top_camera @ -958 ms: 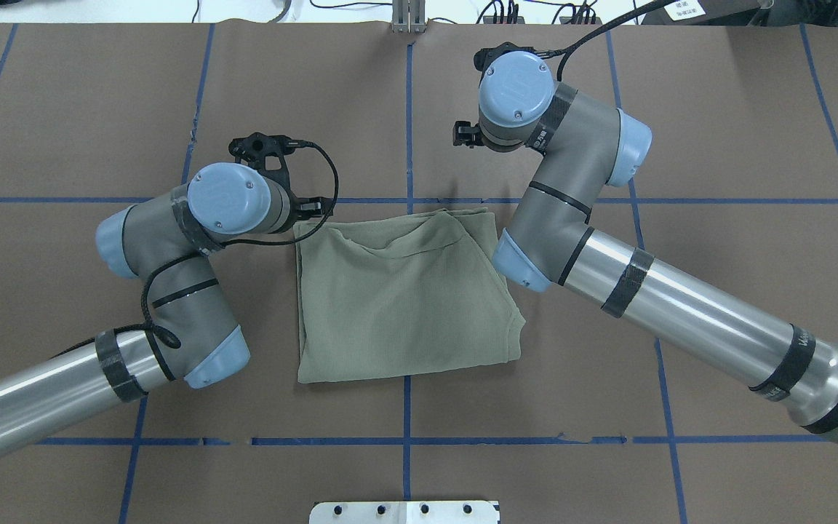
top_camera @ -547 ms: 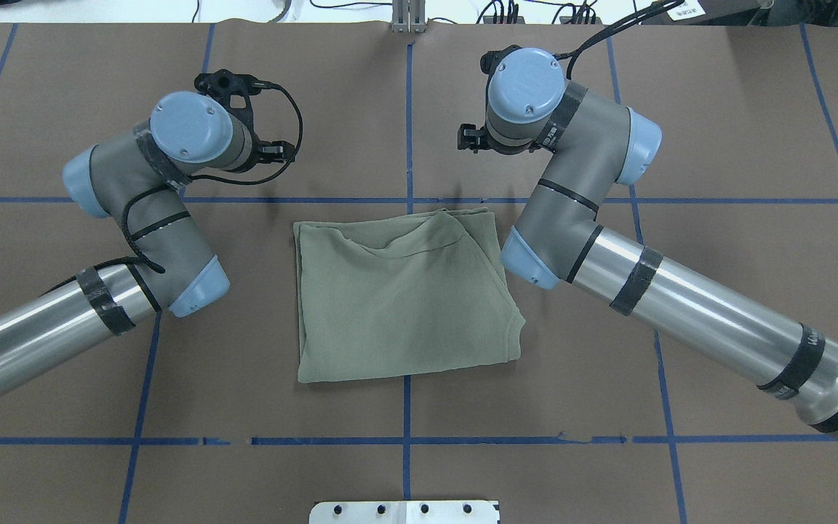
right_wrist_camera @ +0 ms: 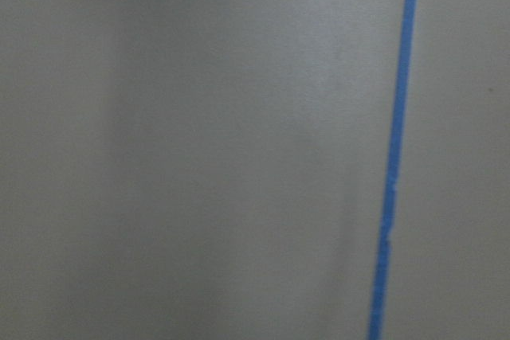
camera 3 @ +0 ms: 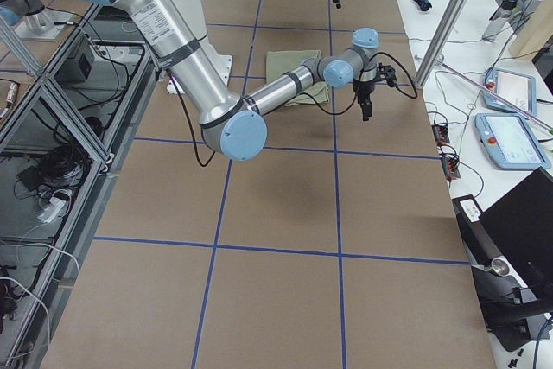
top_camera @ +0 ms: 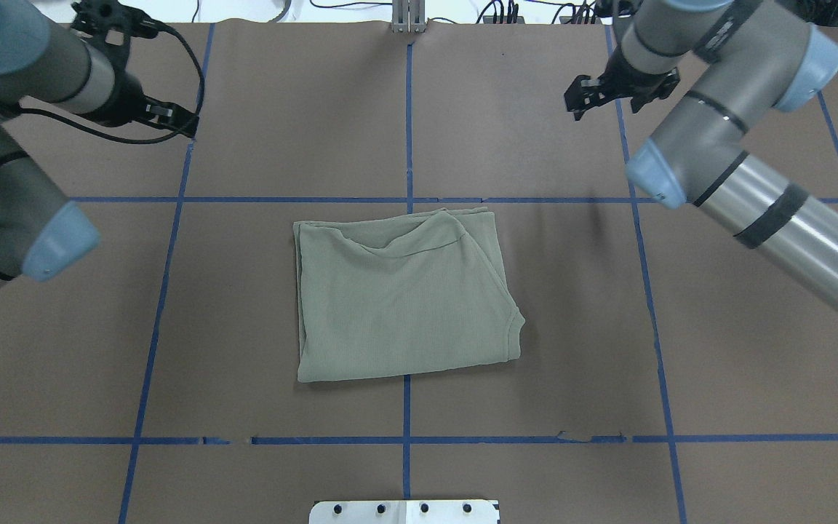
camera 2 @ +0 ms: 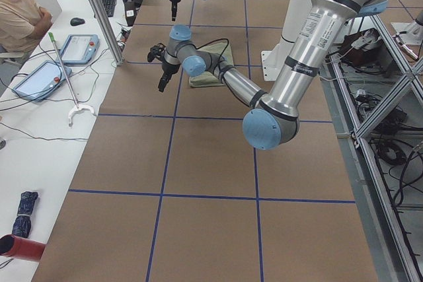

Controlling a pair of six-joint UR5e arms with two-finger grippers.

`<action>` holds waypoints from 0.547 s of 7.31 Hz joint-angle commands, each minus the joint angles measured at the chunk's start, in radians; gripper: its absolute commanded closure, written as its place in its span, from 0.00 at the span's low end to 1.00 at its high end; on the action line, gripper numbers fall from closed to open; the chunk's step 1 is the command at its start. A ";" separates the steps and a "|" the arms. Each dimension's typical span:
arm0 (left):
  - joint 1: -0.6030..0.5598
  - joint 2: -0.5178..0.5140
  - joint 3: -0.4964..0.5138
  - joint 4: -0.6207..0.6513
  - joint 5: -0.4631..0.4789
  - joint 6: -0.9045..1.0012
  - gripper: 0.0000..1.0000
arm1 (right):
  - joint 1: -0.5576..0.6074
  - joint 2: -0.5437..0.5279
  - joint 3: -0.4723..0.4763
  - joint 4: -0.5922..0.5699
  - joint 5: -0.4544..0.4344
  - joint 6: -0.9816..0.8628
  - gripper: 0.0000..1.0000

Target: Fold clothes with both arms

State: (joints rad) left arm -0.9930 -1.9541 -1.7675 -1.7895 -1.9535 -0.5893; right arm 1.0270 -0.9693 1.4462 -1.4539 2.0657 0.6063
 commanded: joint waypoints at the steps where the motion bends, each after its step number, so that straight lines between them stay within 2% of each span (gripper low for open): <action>1: -0.250 0.194 -0.090 0.070 -0.187 0.403 0.00 | 0.239 -0.115 0.094 -0.237 0.103 -0.457 0.00; 2: -0.359 0.249 -0.084 0.111 -0.261 0.511 0.00 | 0.336 -0.161 0.092 -0.291 0.164 -0.600 0.00; 3: -0.434 0.308 -0.084 0.130 -0.310 0.541 0.00 | 0.419 -0.258 0.091 -0.287 0.227 -0.664 0.00; 4: -0.469 0.375 -0.072 0.127 -0.314 0.543 0.00 | 0.457 -0.373 0.095 -0.281 0.244 -0.695 0.00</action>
State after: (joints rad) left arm -1.3907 -1.6613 -1.8481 -1.6729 -2.2343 -0.0815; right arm 1.4099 -1.2150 1.5369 -1.7278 2.2669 -0.0147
